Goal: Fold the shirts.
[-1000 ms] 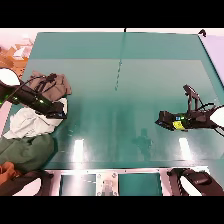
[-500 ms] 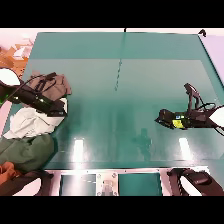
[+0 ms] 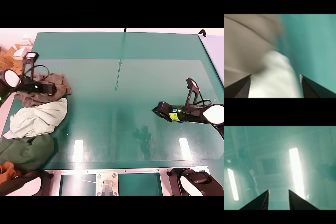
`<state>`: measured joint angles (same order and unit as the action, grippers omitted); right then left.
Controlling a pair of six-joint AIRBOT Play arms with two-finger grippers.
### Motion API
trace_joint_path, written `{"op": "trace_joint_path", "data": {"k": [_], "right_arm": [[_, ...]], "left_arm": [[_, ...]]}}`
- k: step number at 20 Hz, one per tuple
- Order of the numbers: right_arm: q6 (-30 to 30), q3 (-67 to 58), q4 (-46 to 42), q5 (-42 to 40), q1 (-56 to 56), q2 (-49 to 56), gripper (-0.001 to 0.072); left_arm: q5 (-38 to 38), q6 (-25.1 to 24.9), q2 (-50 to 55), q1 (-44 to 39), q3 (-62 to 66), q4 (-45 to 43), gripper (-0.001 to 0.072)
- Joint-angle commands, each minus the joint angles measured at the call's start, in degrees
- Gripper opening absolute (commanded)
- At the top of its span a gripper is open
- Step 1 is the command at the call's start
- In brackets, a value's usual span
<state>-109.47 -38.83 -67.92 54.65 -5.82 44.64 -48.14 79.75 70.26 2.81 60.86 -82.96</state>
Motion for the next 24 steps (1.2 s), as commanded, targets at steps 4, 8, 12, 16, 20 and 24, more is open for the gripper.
{"op": "trace_joint_path", "data": {"k": [4,8,12,16,20,24], "right_arm": [[0.00,0.02,-0.02,-7.56,-0.04,8.96,0.0361],[-0.02,0.02,0.00,-7.72,0.07,11.15,0.0357],[0.48,-1.97,1.11,-4.07,4.44,11.13,0.0075],[5.68,-6.49,1.09,4.37,13.38,11.13,0.0012],[10.25,-11.37,1.11,8.74,22.18,11.13,0.0012],[12.70,-14.38,1.11,10.58,27.04,11.13,0.0012]], "left_arm": [[7.89,2.71,17.59,9.90,8.83,-2.51,0.0703],[9.97,2.71,23.69,9.75,11.45,3.19,0.0696],[5.33,2.19,23.91,9.75,13.35,6.40,0.0022],[-4.07,-3.93,19.08,9.73,25.94,18.08,0.0021],[-12.66,-6.78,11.52,4.59,37.77,30.62,0.0021],[-13.97,-5.70,8.26,-10.16,40.92,32.87,0.0021]]}}
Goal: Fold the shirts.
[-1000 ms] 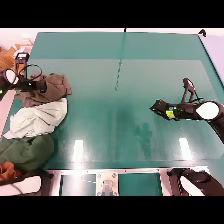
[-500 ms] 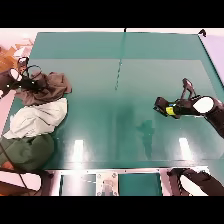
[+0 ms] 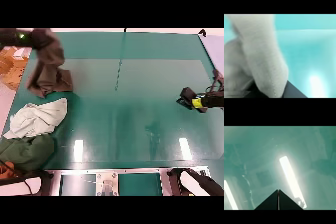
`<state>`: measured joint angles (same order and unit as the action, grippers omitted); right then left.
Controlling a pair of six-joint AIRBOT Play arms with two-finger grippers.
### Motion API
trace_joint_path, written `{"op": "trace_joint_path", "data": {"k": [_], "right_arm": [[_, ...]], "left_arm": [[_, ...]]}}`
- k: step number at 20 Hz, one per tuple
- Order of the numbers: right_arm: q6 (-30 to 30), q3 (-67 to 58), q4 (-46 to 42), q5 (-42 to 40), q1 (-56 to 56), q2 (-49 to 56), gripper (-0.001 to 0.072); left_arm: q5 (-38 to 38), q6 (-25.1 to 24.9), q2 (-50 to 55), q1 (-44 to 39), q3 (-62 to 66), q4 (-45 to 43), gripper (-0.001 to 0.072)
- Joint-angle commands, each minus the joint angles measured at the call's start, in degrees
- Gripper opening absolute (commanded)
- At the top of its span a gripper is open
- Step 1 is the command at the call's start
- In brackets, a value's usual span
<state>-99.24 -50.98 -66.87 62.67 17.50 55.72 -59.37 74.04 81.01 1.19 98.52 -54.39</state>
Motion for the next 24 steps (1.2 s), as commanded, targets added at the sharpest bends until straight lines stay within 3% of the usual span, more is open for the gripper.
{"op": "trace_joint_path", "data": {"k": [1,8,9,10,11,13,17,18,22,24], "right_arm": [[2.56,-2.43,0.07,3.04,4.20,0.04,0.0012],[3.78,-2.45,0.26,6.05,4.52,0.04,0.0012],[3.78,-2.45,0.26,6.23,4.52,0.04,0.0012],[3.78,-2.45,0.26,6.34,4.52,0.04,0.0013],[3.78,-2.45,0.26,6.47,4.55,0.04,0.0028],[3.78,-2.45,0.26,6.49,4.55,0.04,0.0258],[3.98,-2.21,0.26,7.63,4.57,0.07,0.0316],[3.96,-1.81,0.28,7.69,4.50,0.07,0.0416],[3.96,3.39,0.90,7.50,4.46,0.07,0.0437],[4.00,8.24,2.32,5.18,4.46,0.07,0.0438]], "left_arm": [[-2.73,1.05,-2.01,-12.39,3.23,4.26,0.0021],[0.15,3.98,10.91,-36.37,0.00,4.20,0.0024],[0.09,3.96,13.09,-38.01,-0.13,4.17,0.0078],[0.28,4.24,14.84,-39.01,-0.13,4.24,0.0483],[0.42,6.23,15.74,-39.21,-0.11,4.20,0.0701],[-1.55,6.99,15.58,-36.87,1.22,3.82,0.0702],[-16.72,7.89,15.58,-23.10,11.30,3.72,0.0702],[-20.00,8.70,15.58,-19.02,13.27,3.72,0.0702],[-32.54,9.92,15.61,-4.76,13.49,-1.18,0.0703],[-34.16,11.45,15.58,-0.07,9.01,-3.72,0.0703]]}}
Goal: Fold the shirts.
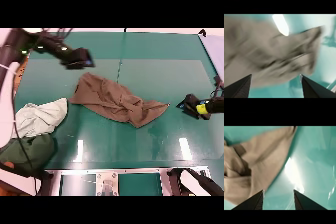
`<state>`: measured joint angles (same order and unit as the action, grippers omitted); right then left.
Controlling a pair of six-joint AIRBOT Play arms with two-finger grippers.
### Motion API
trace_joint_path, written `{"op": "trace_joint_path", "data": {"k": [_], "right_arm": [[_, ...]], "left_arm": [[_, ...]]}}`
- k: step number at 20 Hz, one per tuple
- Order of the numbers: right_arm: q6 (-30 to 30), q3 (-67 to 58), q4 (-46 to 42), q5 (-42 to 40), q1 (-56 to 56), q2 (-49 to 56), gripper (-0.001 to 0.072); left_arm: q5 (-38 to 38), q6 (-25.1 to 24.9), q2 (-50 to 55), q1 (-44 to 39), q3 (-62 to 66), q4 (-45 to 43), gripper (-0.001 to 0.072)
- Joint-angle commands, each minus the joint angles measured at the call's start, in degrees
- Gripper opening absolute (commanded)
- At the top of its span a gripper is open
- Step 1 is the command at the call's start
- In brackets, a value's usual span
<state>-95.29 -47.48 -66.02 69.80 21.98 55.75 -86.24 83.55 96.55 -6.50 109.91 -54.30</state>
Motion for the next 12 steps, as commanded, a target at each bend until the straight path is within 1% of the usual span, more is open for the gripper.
{"op": "trace_joint_path", "data": {"k": [1,3,4,5,8,10,12], "right_arm": [[1.22,7.23,3.28,-3.56,-0.02,0.04,0.0441],[5.18,11.98,8.39,-6.97,-0.02,0.17,0.0498],[7.26,13.77,11.76,-8.44,-0.02,0.81,0.0498],[9.18,14.88,14.69,-9.44,-0.02,1.90,0.0499],[11.08,15.21,18.93,-9.97,-0.26,6.69,0.0499],[13.16,15.21,21.33,-11.28,-1.49,10.12,0.0498],[13.86,15.19,23.74,-12.94,-3.85,13.14,0.0498]], "left_arm": [[-7.28,1.92,0.04,9.35,-5.55,-3.82,0.0703],[-5.14,1.84,0.04,10.67,-12.59,-3.80,0.0706],[-2.40,1.40,0.07,10.47,-16.00,-3.52,0.0713],[1.86,0.72,0.07,9.84,-19.23,-3.43,0.0713],[16.24,-1.73,0.26,6.51,-25.35,-1.33,0.0712],[24.11,-3.39,1.07,3.82,-27.28,-0.92,0.0711],[27.63,-3.65,2.82,2.36,-27.47,-1.01,0.0711]]}}
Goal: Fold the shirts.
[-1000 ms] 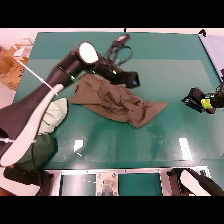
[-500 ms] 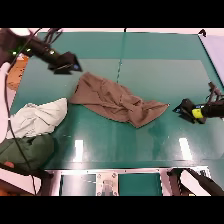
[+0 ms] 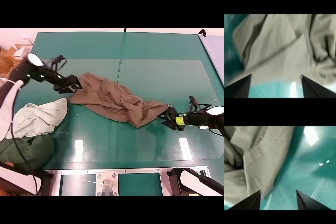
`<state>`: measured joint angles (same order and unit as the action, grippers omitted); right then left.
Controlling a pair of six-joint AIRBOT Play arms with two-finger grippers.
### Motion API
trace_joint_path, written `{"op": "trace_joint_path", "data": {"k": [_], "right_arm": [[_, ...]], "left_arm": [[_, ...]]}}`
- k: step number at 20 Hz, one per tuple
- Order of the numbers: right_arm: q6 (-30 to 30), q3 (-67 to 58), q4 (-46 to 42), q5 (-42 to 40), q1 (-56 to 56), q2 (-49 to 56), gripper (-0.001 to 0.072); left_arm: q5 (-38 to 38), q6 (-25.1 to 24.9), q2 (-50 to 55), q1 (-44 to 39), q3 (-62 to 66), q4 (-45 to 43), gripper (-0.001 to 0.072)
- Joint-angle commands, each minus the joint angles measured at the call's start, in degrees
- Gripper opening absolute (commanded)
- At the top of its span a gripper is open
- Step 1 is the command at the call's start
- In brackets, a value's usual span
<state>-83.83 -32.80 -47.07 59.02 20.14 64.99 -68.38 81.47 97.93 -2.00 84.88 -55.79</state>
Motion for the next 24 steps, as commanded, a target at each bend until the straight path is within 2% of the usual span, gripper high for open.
{"op": "trace_joint_path", "data": {"k": [1,4,5,6,7,8,9,12,17,19,21,24], "right_arm": [[3.91,0.46,6.45,-3.30,-3.48,5.20,0.0498],[6.60,-0.24,10.69,-5.49,-6.95,8.09,0.0494],[6.58,-0.90,10.67,-5.86,-7.85,8.79,0.0481],[6.64,-1.57,10.64,-5.90,-8.26,9.27,0.0383],[7.82,-2.27,10.67,-5.88,-8.50,9.53,0.0186],[8.70,-2.93,10.67,-5.88,-8.55,9.53,0.0104],[9.42,-3.85,10.62,-5.60,-8.52,9.53,0.0013],[9.53,-7.04,10.43,-5.42,-8.52,9.51,0.0014],[9.51,-12.04,9.70,-3.91,-8.48,9.51,0.0013],[9.51,-12.44,9.44,-3.93,-8.48,9.53,0.0013],[9.53,-12.46,9.01,-3.72,-8.48,9.46,0.0012],[10.08,-16.85,9.18,2.25,-8.07,7.26,0.0011]], "left_arm": [[11.13,-1.55,2.47,-2.25,-2.43,0.46,0.0711],[12.79,-1.44,4.68,-2.19,-2.40,-0.04,0.0709],[12.55,-1.49,5.16,-2.19,-2.43,-0.46,0.0686],[12.33,-1.62,5.42,-2.19,-2.43,-0.42,0.0553],[12.41,-2.54,5.42,-2.19,-2.40,-0.28,0.0388],[12.44,-3.67,5.35,-2.19,-2.38,0.66,0.0192],[12.35,-4.72,5.33,-2.19,-2.25,1.55,0.0026],[10.05,-6.91,5.22,-2.19,0.96,2.54,0.0022],[0.22,-6.93,4.48,-2.19,11.63,-2.25,0.0021],[-2.19,-6.27,3.54,-2.19,12.57,-5.81,0.0022],[-5.90,-6.36,3.37,-2.19,12.44,-5.57,0.0021],[-6.14,-6.54,-2.19,-2.19,12.83,-3.80,0.0021]]}}
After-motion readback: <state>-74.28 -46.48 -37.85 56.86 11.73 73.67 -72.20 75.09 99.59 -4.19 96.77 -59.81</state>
